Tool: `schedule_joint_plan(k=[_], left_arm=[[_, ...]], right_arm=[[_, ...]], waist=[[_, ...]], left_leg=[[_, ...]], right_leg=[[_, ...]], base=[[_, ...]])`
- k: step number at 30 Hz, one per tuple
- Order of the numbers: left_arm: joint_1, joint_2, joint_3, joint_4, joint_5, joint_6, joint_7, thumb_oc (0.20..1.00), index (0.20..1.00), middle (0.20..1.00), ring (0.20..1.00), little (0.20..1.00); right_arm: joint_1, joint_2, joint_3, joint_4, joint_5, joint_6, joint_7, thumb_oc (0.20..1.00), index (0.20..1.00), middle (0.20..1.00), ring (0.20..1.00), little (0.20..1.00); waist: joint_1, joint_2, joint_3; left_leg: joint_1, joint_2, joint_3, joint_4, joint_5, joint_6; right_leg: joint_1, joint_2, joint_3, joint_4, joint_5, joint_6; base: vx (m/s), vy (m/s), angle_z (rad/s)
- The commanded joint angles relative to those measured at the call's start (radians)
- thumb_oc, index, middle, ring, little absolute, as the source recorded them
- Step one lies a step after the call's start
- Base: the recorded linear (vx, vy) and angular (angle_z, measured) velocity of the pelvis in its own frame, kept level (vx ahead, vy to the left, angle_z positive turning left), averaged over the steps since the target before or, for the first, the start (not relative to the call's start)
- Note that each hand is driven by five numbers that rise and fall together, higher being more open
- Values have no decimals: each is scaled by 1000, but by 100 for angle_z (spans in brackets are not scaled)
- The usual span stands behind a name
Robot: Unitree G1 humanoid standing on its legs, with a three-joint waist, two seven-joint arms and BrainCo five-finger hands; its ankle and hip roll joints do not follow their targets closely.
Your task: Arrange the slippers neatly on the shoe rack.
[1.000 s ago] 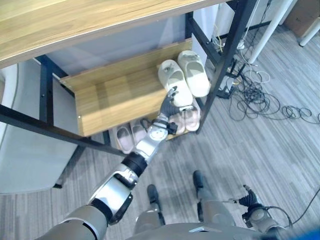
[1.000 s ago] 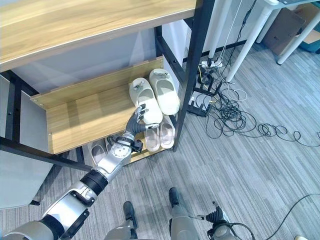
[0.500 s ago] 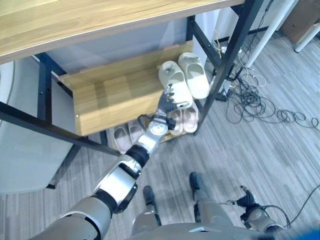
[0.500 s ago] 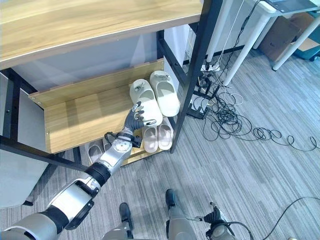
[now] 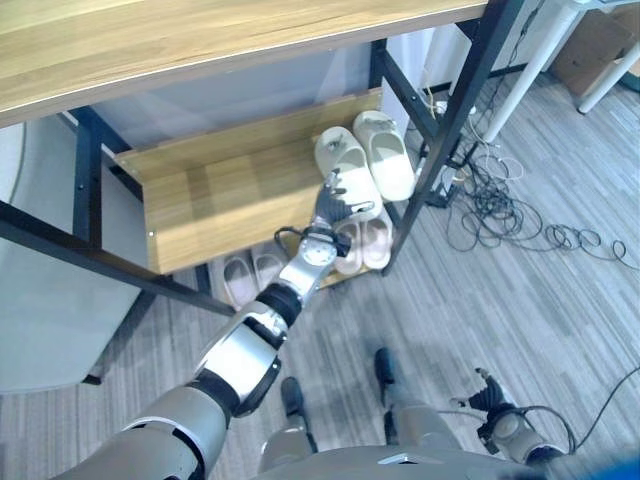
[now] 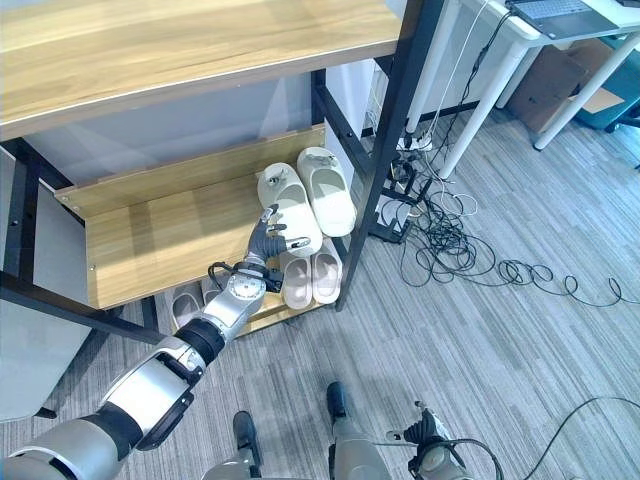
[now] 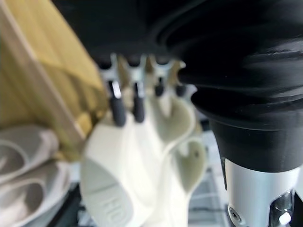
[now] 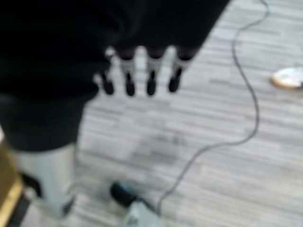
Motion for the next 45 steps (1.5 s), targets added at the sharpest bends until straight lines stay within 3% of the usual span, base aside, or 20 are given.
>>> schedule_joint_plan(k=[1,27,45], left_arm=[[-91,-67,25,72,-26,5,-9,1000,1000,1000,1000,1000],[-201,-64,53,83,-28,-21,39,1000,1000,1000,1000,1000],[-6,17,37,-316,13,-54,7,1000,1000,1000,1000,1000]], right_arm=[[-66,-36,17,-2,1,-2,-22,1000,1000,1000,1000,1000],[-78,-34,42,15,-8,-5,-20,1000,1000,1000,1000,1000],[-48,-3,-19,9,28,-3,-9,1000,1000,1000,1000,1000]], waist=[[-24,59,81],[-36,51,61],[9,67,65]], left_leg=[[-50,21,-65,14,-3,0],[-37,20,-60,14,-6,-2],[-12,8,-83,14,-12,3]], right_leg=[[-120,7,-30,198,-171,30],[-101,3,-28,191,-171,35],[-54,-7,-50,194,-185,33]], base=[[0,0,0],[0,0,0],[-1,1,0]])
